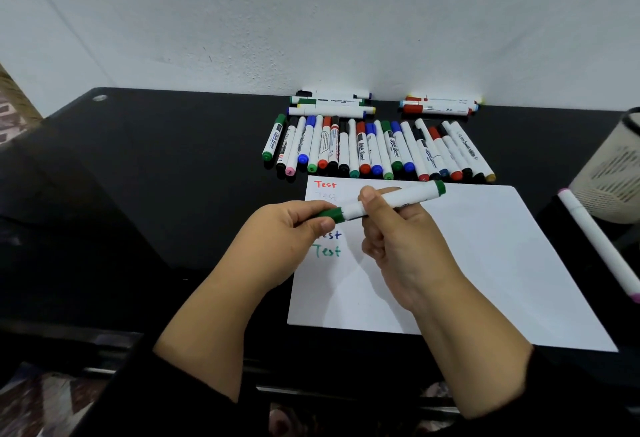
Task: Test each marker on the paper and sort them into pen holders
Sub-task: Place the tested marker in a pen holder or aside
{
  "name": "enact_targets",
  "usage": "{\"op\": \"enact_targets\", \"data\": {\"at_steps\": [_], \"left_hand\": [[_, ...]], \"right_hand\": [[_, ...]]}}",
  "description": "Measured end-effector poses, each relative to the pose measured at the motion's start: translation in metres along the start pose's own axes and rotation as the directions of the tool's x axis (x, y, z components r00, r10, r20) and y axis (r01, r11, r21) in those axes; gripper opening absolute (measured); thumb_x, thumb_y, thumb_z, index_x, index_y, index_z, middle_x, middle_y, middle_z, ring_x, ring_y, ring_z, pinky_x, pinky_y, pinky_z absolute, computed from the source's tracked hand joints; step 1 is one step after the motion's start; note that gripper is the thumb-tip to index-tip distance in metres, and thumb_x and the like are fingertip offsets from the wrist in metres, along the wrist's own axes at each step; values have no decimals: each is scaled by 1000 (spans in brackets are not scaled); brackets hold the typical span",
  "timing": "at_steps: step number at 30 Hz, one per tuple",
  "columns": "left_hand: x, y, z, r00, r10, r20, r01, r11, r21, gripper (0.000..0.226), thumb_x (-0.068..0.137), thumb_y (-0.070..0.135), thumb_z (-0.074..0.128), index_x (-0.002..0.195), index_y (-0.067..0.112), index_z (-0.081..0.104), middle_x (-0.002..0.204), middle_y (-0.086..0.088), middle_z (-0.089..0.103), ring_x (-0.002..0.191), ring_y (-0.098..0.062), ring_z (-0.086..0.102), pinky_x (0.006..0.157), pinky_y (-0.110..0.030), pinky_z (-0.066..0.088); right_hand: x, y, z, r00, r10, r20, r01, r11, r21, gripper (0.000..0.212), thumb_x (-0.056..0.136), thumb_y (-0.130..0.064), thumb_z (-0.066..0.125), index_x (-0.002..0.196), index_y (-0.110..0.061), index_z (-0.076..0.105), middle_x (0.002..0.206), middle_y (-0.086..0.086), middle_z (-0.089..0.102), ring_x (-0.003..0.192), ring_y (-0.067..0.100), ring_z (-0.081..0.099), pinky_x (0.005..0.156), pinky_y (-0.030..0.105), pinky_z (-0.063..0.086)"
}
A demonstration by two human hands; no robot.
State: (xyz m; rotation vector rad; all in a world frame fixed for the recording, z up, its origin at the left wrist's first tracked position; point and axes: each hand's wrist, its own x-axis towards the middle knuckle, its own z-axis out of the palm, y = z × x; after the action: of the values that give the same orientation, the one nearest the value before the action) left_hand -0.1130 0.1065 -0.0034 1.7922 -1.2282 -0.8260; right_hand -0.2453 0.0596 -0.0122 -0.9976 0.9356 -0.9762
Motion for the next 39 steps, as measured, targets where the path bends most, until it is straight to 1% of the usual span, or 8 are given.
{"op": "enact_targets", "data": {"at_steps": [8,11,20,25,27,31,35,39], "left_hand": [[-4,7,11,999,42,-21,-40,995,87,23,94,22,53,85,40,63,89,2,61,80,-14,53,60,-15,38],[-3,8,14,992,118,-35,-106,964,242,20,97,21,47,106,27,64,91,1,58,80,-13,52,66,-21,40],[3,1,12,975,212,-71,-173,918,357,27,96,25,47,120,30,59,83,14,46,76,-1,45,64,-8,32],[4,-1,4,972,214,-98,-162,912,377,31,96,27,48,126,29,57,94,13,48,81,-1,42,63,-2,32],[5,-3,-3,971,204,-122,-140,906,400,32,96,28,48,127,30,55,96,15,47,82,-1,41,63,-2,30],[6,-5,-3,974,205,-101,-143,891,431,32,96,30,48,127,31,55,97,16,46,84,-1,41,63,-4,28],[6,-3,1,970,211,-119,-144,898,416,31,96,30,48,125,30,56,100,15,47,88,-2,42,63,-3,27],[2,12,12,974,209,-87,-166,922,350,30,95,30,50,124,31,58,106,14,51,81,1,46,64,-4,29]], "right_hand": [[0,3,1,1000,12,-22,-10,993,120,22,94,-20,54,72,-14,54,48,-2,30,48,11,22,51,26,23],[-1,3,3,995,73,-69,-62,988,144,19,95,-23,55,78,-13,57,48,-1,33,46,10,23,52,26,23],[-1,-4,-3,988,134,-80,-129,989,74,21,89,-29,63,76,-12,59,48,-2,41,43,9,31,46,21,30],[7,-11,-23,988,79,-133,-68,994,87,21,82,-21,71,100,-15,61,63,-3,47,52,8,38,55,22,36],[9,-18,-33,981,-30,-191,6,992,-123,31,82,-23,72,108,-22,56,76,-1,53,64,9,48,63,24,40],[12,-20,-47,924,-381,19,243,550,-799,24,84,-32,69,106,-36,59,92,-5,51,85,5,49,68,17,36],[14,-12,-55,823,-506,259,406,203,-891,38,81,-28,72,118,-25,67,106,-5,42,112,18,37,86,22,28],[12,-19,-54,647,-606,463,541,-63,-839,30,75,-12,78,105,-12,73,97,7,61,89,30,52,69,30,38]]}}
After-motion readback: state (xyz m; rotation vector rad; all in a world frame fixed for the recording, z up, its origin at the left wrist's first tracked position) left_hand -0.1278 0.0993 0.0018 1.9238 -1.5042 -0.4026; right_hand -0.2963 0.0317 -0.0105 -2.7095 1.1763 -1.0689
